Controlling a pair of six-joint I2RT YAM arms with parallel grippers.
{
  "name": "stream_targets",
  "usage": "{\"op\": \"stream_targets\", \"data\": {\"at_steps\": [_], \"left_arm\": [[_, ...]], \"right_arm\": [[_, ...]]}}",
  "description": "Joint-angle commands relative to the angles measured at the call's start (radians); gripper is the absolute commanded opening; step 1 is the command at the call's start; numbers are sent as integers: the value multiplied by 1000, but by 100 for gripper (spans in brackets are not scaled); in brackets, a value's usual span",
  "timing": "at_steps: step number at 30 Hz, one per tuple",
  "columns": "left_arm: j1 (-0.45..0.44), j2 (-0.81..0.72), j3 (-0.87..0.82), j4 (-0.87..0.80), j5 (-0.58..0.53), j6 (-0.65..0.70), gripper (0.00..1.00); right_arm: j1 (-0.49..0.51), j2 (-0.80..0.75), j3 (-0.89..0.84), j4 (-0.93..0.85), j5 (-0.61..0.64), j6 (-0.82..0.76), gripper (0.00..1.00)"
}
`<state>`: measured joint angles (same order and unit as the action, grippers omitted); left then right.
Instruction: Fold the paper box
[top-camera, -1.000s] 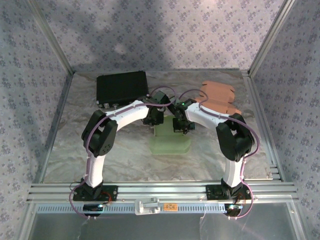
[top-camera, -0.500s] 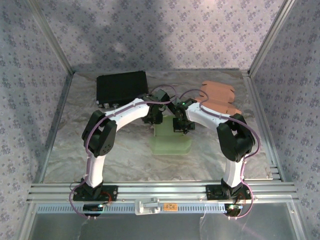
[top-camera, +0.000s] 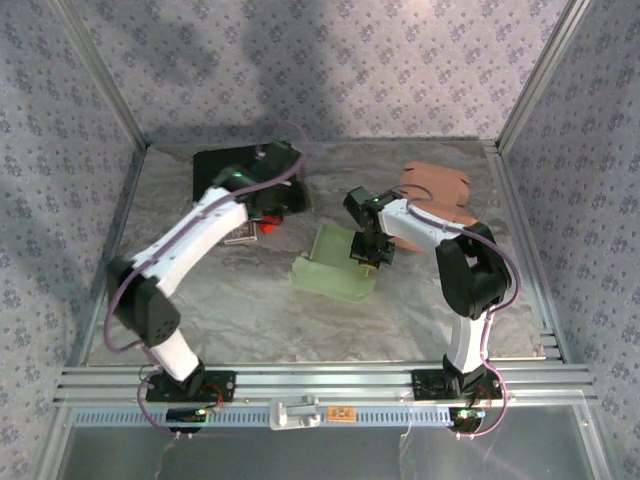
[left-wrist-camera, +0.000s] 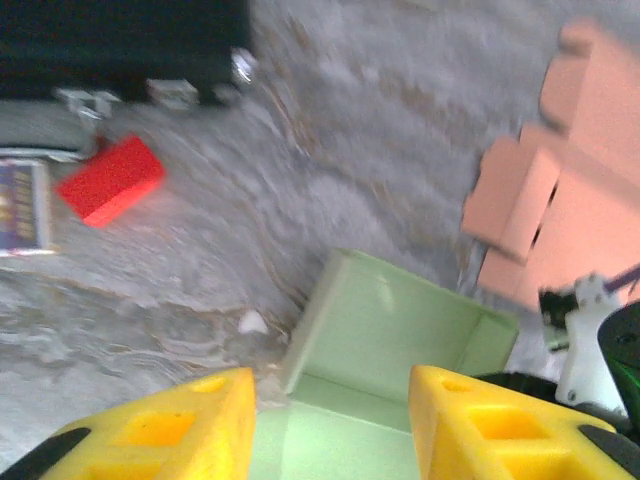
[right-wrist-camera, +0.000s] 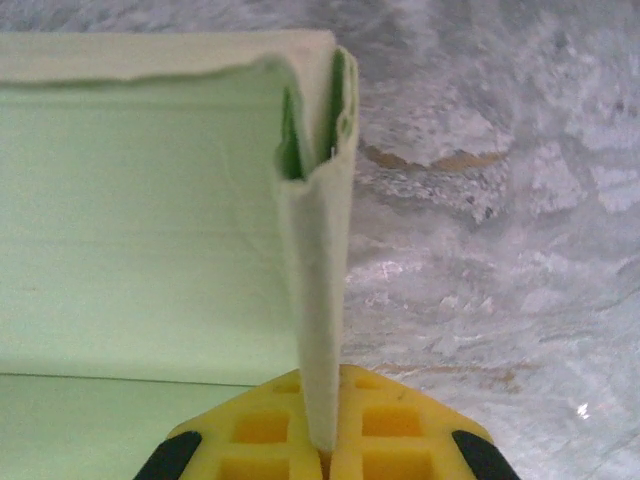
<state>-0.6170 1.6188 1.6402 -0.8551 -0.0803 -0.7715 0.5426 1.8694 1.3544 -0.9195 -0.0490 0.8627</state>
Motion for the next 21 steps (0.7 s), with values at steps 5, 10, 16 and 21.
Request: {"op": "stream_targets", "data": {"at_steps": [5, 10, 16, 21], "left_arm": [[133, -210, -362, -27, 145, -63, 38], [134, -294, -622, 164, 302, -151, 32], [75, -274, -791, 551, 432, -292, 30], [27, -179, -735, 613, 429, -304, 33]], "right_arm": [[-32, -26, -89, 14, -240, 432, 0], [-25, -44, -152, 79, -345, 653, 0], [-13, -21, -185, 127, -409, 726, 0], [-3, -40, -180, 131, -413, 727, 7]]}}
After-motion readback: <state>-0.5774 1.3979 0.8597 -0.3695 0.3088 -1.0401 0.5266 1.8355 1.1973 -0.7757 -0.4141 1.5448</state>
